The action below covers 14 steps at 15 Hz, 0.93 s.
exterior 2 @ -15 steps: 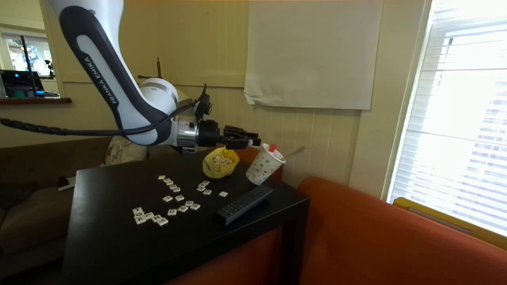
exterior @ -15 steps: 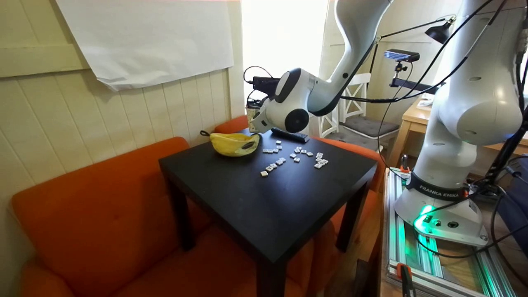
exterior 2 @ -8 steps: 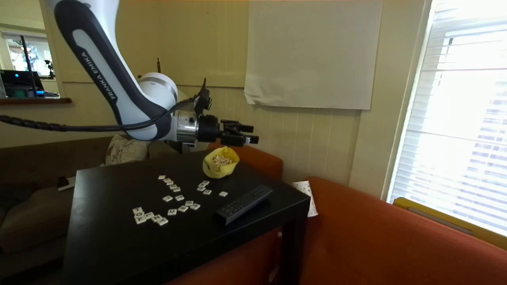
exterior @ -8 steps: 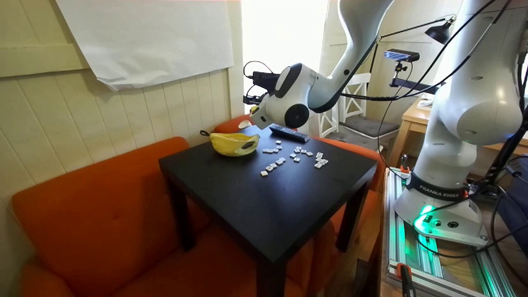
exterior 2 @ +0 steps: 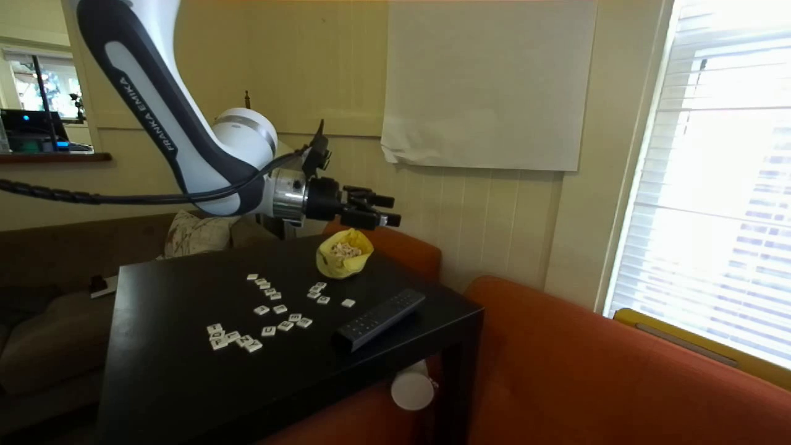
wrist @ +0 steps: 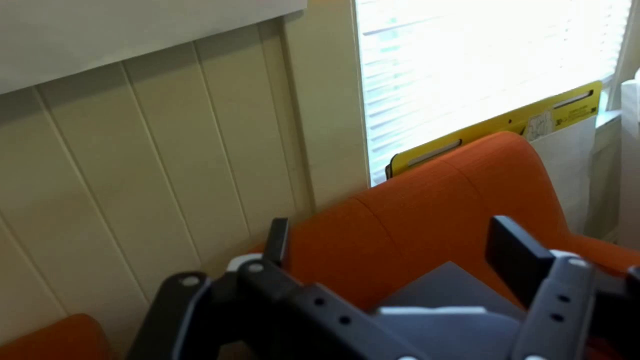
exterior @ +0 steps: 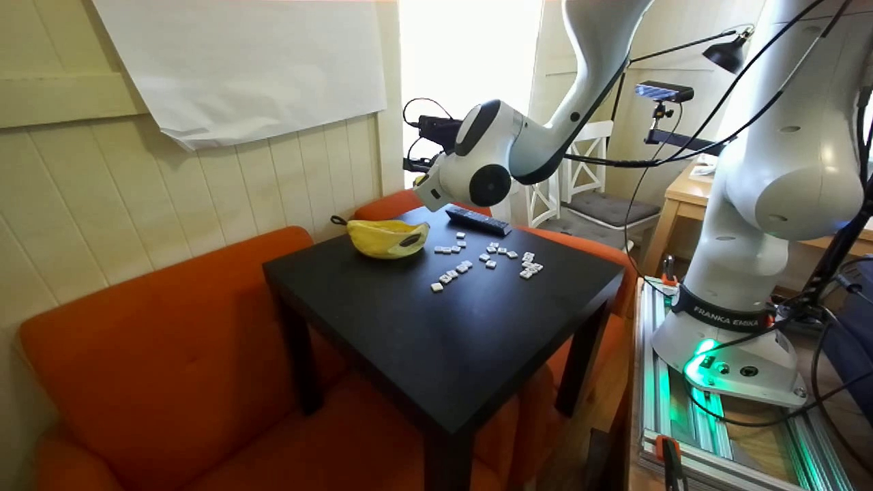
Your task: Put the spoon in the cup
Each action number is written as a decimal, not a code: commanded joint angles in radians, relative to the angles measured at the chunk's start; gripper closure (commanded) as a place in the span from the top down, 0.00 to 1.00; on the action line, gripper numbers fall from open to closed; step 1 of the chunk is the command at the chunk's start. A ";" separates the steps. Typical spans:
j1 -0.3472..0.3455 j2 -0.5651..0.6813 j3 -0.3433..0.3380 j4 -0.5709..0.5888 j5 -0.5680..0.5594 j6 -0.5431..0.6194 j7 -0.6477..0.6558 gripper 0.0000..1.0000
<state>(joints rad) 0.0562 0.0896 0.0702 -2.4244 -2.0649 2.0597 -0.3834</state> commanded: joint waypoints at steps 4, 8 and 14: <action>-0.051 -0.188 -0.057 -0.034 0.395 0.259 -0.414 1.00; -0.072 -0.302 -0.119 -0.099 0.654 0.364 -0.708 1.00; 0.038 -0.438 -0.298 -0.188 1.082 0.369 -1.141 1.00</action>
<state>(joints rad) -0.0016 -0.2506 -0.1242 -2.5524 -1.1790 2.4630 -1.3280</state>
